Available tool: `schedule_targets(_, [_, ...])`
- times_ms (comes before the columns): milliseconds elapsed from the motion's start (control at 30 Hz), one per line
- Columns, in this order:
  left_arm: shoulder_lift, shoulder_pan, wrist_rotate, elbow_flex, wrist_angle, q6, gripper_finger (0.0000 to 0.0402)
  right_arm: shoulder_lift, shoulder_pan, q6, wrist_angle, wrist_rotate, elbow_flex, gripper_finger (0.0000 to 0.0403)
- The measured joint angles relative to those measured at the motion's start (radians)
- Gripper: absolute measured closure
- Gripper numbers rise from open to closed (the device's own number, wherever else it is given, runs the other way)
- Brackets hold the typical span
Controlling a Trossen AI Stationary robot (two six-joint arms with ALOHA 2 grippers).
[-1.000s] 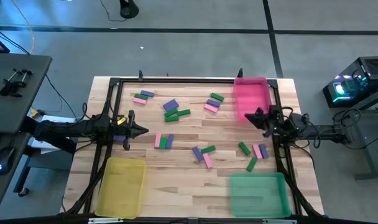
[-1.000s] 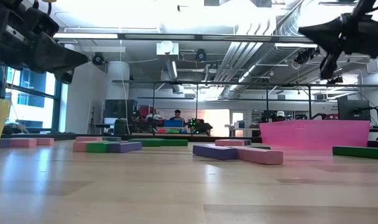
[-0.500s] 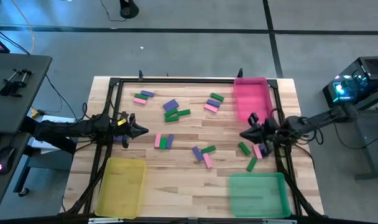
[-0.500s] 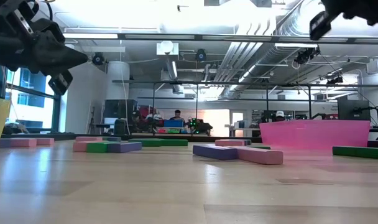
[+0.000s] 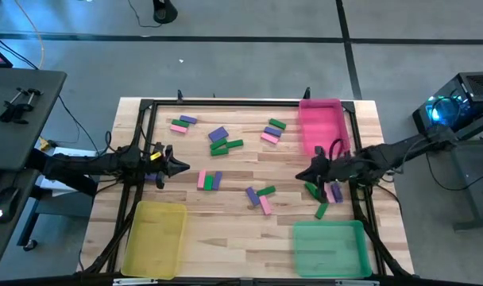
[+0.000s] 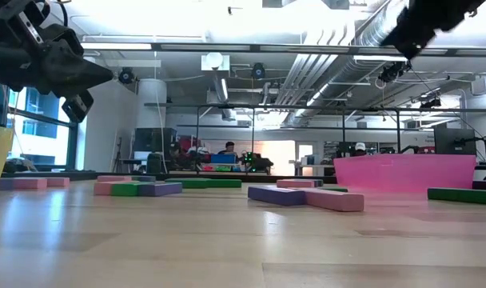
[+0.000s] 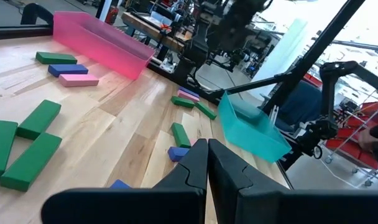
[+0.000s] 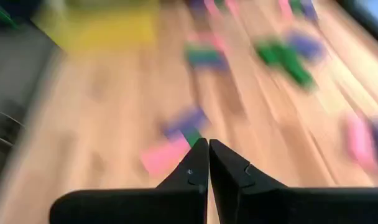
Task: Sort blocks
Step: Put the green block into the pink bin
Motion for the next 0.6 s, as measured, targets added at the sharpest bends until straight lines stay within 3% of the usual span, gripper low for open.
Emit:
schedule_targets(133, [0.0,0.0,0.0,0.0,0.0,0.0,0.0402,0.107,0.0,0.169,-0.227,-0.02,0.066,0.0372])
schedule_targets(300, [0.0,0.0,0.0,0.0,0.0,0.0,0.0402,0.215,0.0,0.347,-0.384,-0.099,0.058,0.0283])
schedule_targets(433, [0.0,0.0,-0.001,0.0,0.0,0.0,0.0402,0.298,-0.004,0.468,-0.437,-0.097,0.014,0.022])
schedule_targets(600, [0.0,0.0,-0.022,0.0,0.0,0.001,0.0402,0.394,-0.033,0.602,-0.427,-0.096,-0.031,0.0198])
